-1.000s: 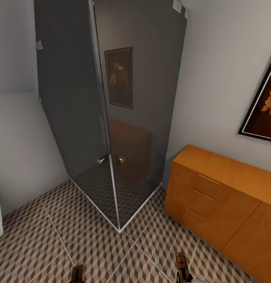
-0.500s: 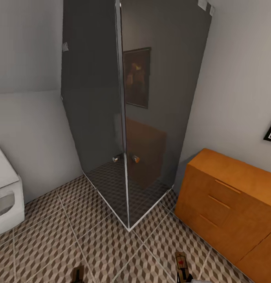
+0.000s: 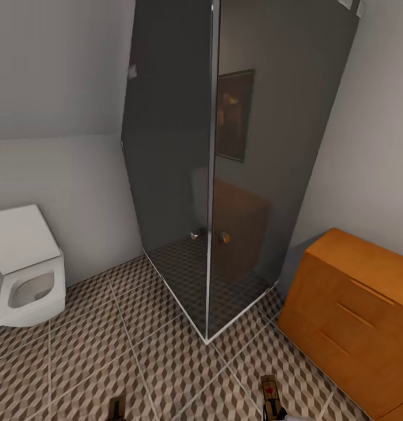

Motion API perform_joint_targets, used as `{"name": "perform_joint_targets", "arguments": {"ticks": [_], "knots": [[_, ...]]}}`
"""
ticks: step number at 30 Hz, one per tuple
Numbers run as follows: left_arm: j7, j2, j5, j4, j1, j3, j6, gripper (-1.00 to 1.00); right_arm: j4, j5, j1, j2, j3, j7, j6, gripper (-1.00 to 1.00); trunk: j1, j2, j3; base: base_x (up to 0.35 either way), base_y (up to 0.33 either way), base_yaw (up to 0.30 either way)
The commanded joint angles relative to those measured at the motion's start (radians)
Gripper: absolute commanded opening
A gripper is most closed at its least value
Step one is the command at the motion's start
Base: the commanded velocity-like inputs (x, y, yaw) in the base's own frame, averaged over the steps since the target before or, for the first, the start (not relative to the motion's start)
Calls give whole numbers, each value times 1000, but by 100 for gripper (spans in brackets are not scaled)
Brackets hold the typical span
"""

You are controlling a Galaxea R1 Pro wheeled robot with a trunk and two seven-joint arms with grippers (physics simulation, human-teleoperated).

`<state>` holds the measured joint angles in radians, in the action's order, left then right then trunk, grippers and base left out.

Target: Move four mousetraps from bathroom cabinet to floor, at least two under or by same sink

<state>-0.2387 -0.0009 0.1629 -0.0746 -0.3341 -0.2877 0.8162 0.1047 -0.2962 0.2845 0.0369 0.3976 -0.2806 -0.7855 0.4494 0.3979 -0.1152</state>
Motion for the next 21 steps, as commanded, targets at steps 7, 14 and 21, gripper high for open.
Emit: {"name": "perform_joint_targets", "arguments": {"ticks": [7,14,21], "knots": [[-5,-1,6,-4,-2,-8,5,-100,0,-8,1,0,9,-3,-3,-100,1,2,-2,0,77,254],[-5,-1,6,-4,-2,-8,5,-100,0,-9,1,0,9,-3,-3,-100,1,2,-2,0,118,254],[-5,-1,6,-4,-2,-8,5,-100,0,-8,1,0,9,-3,-3,-100,1,2,-2,0,107,254]]}}
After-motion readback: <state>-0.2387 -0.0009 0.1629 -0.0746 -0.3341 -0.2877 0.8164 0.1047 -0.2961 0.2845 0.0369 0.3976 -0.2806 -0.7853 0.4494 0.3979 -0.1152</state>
